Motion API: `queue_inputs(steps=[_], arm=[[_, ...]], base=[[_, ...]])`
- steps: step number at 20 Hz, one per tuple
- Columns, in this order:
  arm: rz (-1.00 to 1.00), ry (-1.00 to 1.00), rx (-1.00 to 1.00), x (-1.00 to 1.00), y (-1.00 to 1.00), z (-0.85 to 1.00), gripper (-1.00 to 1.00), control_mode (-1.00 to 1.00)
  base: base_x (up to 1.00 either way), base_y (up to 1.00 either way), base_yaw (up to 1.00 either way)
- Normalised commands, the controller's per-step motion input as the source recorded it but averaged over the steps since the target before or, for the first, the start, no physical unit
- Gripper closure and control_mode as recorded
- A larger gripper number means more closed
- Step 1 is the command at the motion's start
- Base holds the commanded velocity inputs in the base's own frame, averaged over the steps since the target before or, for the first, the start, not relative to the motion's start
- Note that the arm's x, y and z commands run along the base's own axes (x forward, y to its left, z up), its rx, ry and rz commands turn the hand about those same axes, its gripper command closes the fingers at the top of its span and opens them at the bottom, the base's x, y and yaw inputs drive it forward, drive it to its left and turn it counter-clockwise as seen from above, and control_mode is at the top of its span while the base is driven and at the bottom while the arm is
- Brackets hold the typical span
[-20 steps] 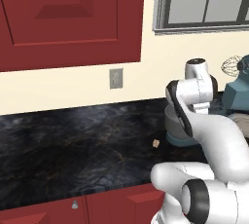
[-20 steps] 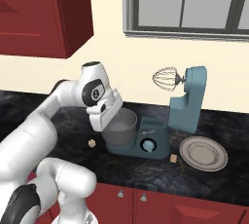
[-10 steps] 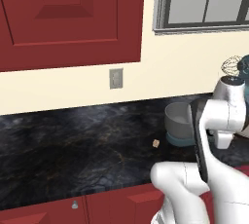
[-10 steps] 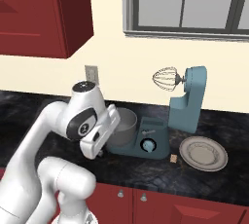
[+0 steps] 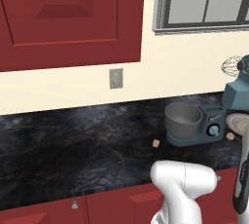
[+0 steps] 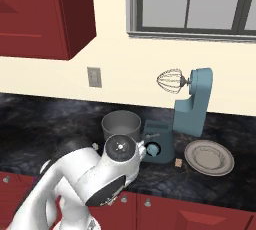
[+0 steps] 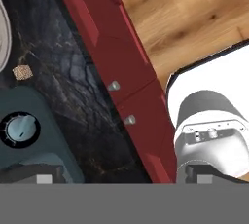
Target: Add butter and sugar cubes to the stand mixer bowl and then turn on the stand mixer to begin making frosting.
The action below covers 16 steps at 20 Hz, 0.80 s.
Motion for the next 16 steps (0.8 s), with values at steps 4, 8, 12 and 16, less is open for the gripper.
queue_inputs(steps=[4, 8, 12, 16], arm=[[0.00, -0.07, 0.27, -0.12, -0.75, -0.03, -1.00, -1.00], [0.03, 0.00, 0.25, 0.24, -0.62, 0.00, -1.00, -1.00], [0.05, 0.00, 0.18, 0.26, -0.51, -0.08, -1.00, -1.00], [0.15, -0.01, 0.11, 0.38, -0.08, -0.21, -1.00, -1.00]], base=[[0.00, 0.00, 0.00], [0.00, 0.00, 0.00], [0.00, 0.00, 0.00], [0.00, 0.00, 0.00]])
